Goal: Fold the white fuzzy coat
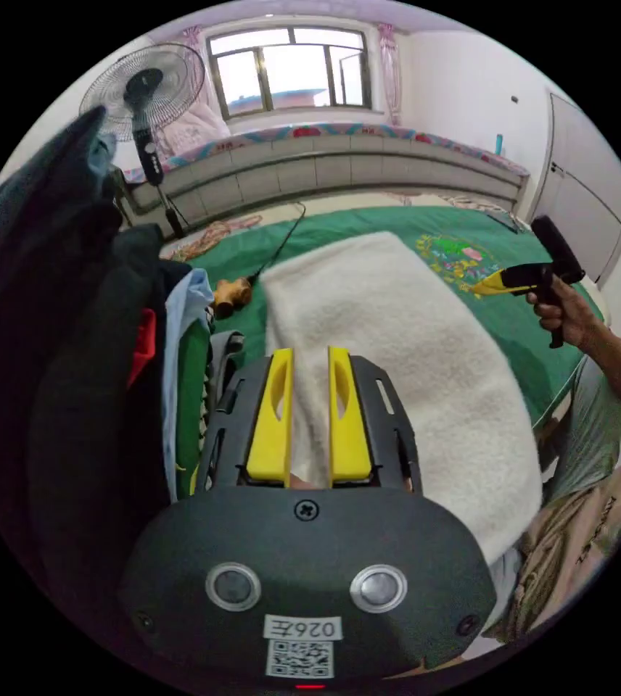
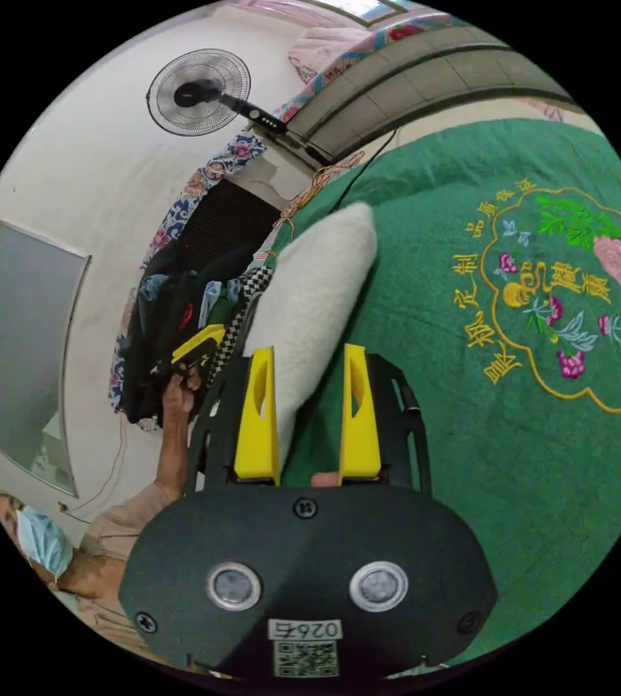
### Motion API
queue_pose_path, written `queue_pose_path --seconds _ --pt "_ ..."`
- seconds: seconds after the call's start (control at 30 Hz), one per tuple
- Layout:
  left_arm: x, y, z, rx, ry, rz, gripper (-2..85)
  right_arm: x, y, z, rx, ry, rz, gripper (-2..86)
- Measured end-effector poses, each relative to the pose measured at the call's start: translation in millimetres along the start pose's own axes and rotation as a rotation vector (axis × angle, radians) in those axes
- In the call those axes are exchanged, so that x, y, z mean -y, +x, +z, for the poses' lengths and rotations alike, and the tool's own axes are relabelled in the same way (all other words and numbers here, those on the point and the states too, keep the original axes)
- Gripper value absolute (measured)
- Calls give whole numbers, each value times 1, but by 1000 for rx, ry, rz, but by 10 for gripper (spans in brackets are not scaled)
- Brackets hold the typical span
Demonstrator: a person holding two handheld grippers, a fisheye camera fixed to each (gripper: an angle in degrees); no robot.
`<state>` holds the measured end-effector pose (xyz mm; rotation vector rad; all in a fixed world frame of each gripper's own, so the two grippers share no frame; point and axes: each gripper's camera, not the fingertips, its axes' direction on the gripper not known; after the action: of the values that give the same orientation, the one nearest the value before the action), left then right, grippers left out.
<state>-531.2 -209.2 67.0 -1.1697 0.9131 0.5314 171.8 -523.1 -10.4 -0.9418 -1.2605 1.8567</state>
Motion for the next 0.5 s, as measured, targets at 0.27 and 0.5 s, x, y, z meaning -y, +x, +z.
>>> queue_pose_path --seconds 0.27,0.5 --pt "4 -27 74 -362 -239 -124 208 -24 2 32 31 -73 19 107" --pt "13 -35 78 -463 -186 -124 232 -40 21 9 400 21 170 148"
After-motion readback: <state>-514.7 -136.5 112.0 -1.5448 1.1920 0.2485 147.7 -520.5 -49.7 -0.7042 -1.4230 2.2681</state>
